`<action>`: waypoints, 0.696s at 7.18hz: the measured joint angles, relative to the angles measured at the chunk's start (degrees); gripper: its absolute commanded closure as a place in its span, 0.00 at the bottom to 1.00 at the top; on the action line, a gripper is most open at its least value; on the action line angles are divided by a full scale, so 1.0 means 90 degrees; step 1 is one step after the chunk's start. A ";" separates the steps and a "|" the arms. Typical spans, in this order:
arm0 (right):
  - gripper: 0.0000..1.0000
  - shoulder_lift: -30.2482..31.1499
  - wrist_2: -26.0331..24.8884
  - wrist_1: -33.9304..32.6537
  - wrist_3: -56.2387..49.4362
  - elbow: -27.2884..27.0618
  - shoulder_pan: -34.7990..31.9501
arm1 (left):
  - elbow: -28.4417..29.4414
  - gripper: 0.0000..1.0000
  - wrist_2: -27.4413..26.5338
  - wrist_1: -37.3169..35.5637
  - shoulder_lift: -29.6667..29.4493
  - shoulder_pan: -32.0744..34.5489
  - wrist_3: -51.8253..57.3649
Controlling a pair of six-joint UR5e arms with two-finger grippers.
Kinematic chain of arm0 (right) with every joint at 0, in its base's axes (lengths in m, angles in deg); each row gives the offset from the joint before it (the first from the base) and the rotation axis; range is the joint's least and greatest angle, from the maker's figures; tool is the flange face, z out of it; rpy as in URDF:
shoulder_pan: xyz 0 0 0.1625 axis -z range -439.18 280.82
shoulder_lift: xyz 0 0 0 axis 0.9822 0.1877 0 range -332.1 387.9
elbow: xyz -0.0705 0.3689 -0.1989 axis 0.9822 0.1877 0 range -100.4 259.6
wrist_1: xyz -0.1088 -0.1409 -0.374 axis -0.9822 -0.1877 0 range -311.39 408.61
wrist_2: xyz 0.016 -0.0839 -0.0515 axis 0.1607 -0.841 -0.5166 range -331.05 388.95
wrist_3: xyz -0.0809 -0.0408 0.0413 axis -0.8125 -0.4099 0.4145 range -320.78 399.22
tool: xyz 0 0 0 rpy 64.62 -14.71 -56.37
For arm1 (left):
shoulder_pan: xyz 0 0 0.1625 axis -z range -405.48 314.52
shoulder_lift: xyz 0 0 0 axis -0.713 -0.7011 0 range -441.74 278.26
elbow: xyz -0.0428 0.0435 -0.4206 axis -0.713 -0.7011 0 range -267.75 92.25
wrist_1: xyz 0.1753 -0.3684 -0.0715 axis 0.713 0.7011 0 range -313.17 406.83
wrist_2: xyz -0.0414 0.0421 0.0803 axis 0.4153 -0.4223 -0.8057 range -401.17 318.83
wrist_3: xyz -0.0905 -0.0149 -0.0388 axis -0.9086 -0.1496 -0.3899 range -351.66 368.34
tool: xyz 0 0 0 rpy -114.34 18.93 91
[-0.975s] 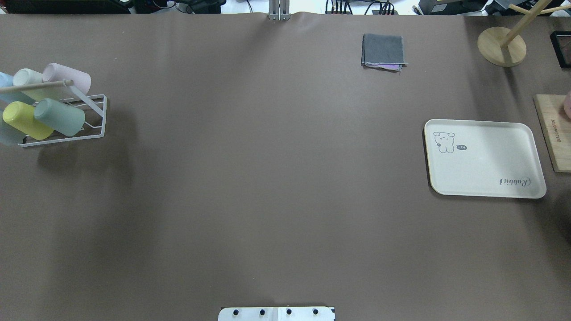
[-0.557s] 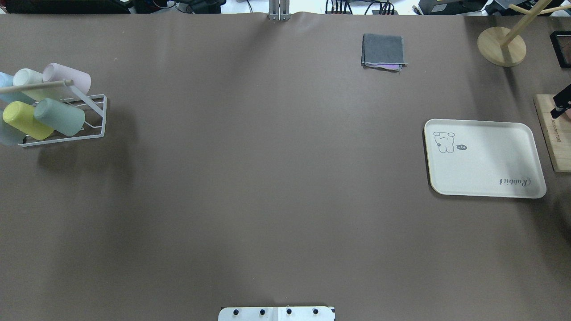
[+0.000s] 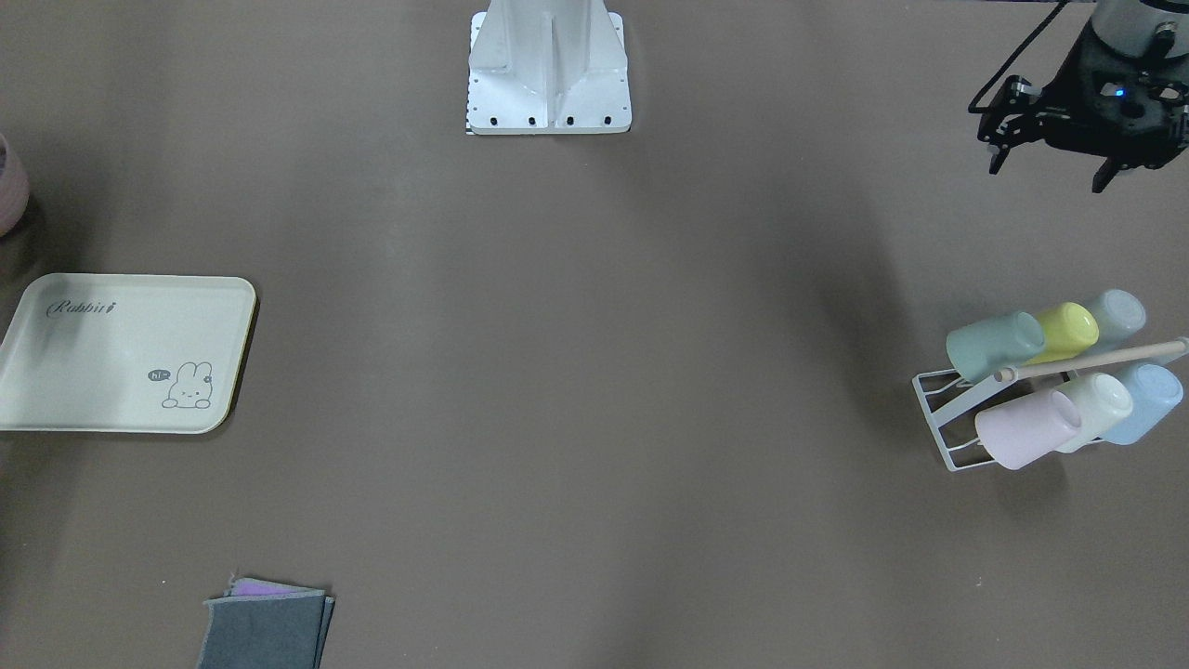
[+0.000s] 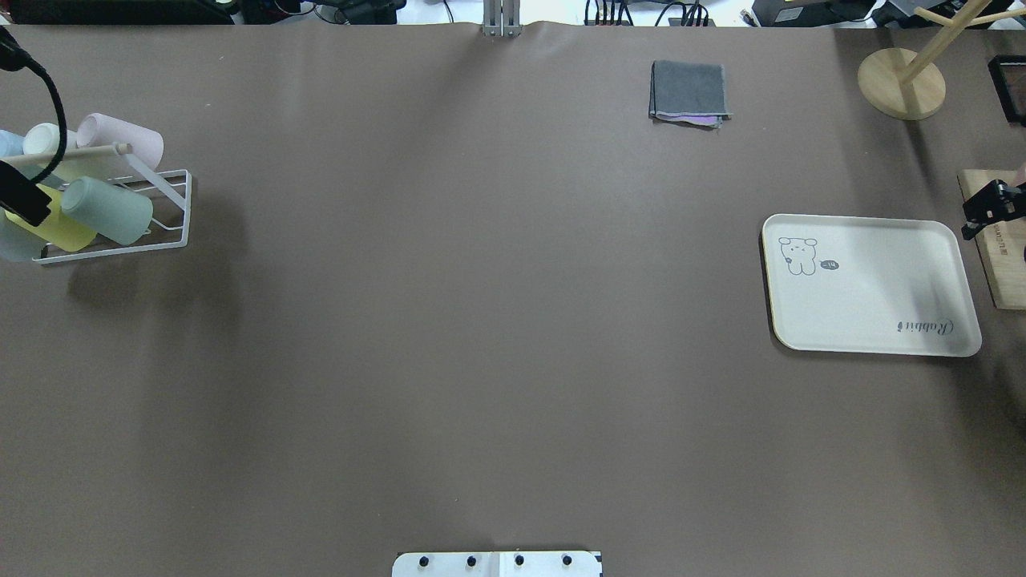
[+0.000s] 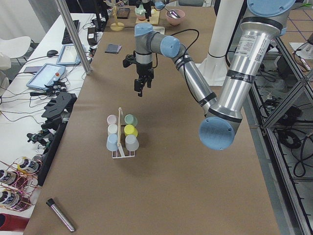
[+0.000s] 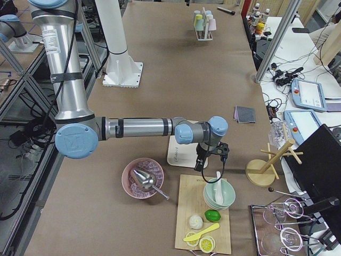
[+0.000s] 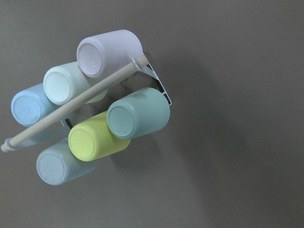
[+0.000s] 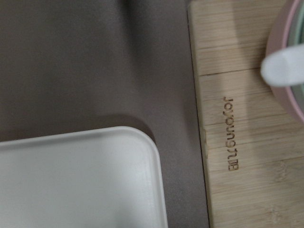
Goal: Pick up and place green cup on tray
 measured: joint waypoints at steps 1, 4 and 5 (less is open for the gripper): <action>0.05 0.0060 0.0024 0.0123 0.0215 -0.0025 0.0133 | 0.0037 0.02 -0.0469 0.0158 -0.0107 -0.0406 0.0547; 0.16 0.0375 0.0079 0.1117 0.0834 0.0053 0.0552 | 0.0386 0.02 -0.3169 0.0918 -0.0120 -0.2446 0.1864; 0.27 0.0424 0.0080 0.1222 0.0865 0.0057 0.0588 | 0.0467 0.02 -0.3987 0.0975 -0.0087 -0.2958 0.2419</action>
